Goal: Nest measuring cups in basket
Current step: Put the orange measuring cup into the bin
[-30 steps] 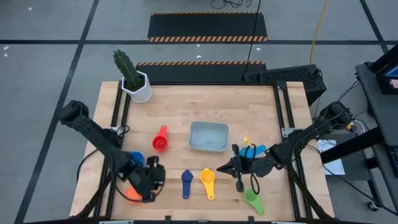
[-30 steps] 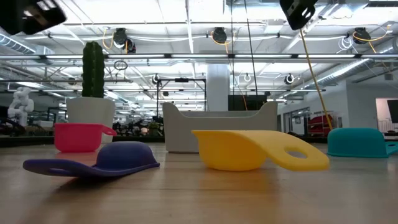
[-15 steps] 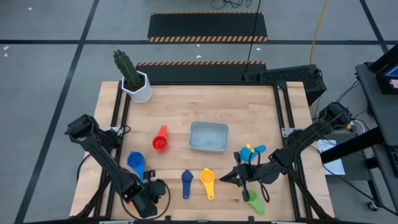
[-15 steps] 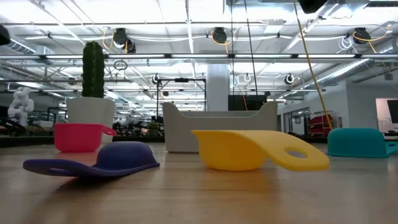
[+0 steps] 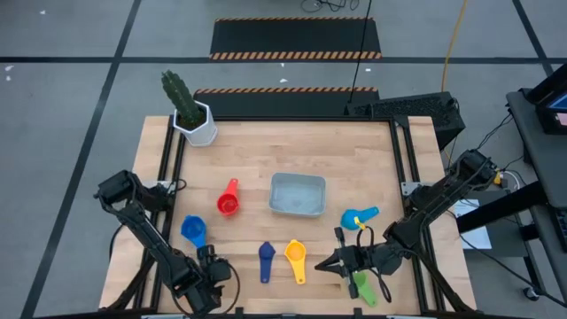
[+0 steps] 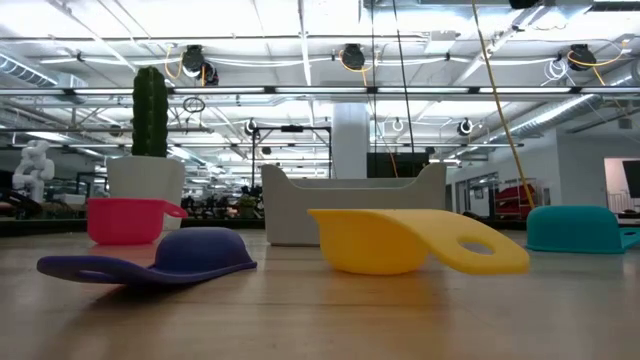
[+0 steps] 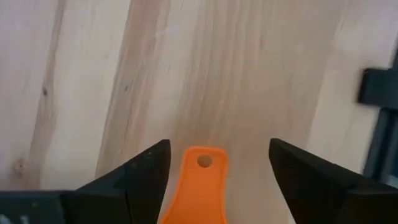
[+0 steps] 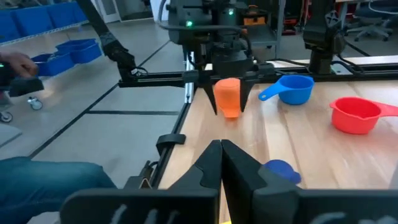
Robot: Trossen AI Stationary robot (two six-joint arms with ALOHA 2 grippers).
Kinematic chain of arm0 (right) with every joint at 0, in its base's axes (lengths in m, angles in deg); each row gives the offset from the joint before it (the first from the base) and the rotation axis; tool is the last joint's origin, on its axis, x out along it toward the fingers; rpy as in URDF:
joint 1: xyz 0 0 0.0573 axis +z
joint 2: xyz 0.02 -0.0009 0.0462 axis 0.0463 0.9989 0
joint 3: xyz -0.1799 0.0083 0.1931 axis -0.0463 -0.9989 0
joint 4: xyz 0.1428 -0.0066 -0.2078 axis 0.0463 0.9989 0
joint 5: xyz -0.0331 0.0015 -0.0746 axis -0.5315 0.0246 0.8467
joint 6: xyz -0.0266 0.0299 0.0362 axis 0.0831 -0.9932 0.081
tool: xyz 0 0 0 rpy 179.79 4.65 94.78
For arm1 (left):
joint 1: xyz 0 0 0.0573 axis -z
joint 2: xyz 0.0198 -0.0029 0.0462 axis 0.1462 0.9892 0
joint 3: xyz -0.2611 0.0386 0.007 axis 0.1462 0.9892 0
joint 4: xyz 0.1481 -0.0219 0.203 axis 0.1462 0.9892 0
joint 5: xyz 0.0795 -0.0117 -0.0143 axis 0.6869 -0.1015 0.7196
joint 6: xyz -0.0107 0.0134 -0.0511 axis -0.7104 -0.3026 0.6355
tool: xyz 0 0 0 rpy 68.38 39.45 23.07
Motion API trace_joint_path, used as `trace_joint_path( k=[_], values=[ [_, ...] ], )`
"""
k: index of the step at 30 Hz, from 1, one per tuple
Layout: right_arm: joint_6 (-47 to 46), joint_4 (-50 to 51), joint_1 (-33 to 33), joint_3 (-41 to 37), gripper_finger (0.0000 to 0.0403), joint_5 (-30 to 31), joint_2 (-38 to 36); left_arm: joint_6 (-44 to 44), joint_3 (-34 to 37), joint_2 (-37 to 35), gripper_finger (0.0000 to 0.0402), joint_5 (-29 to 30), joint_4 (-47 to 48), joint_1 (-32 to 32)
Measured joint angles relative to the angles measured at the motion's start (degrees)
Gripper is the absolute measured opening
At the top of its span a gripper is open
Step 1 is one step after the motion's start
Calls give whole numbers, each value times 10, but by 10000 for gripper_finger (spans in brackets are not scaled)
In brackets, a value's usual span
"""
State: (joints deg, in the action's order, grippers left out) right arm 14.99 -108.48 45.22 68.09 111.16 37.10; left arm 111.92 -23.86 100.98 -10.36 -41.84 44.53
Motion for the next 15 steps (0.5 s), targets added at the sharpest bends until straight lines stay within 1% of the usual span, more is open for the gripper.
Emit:
trace_joint_path(
  k=[8,15],
  values=[
    [-4,-17,0,0,0,0,10,-12,0,47,278,4,4,12],
    [3,-17,0,0,0,0,9,6,-2,59,278,11,12,16]
  ],
)
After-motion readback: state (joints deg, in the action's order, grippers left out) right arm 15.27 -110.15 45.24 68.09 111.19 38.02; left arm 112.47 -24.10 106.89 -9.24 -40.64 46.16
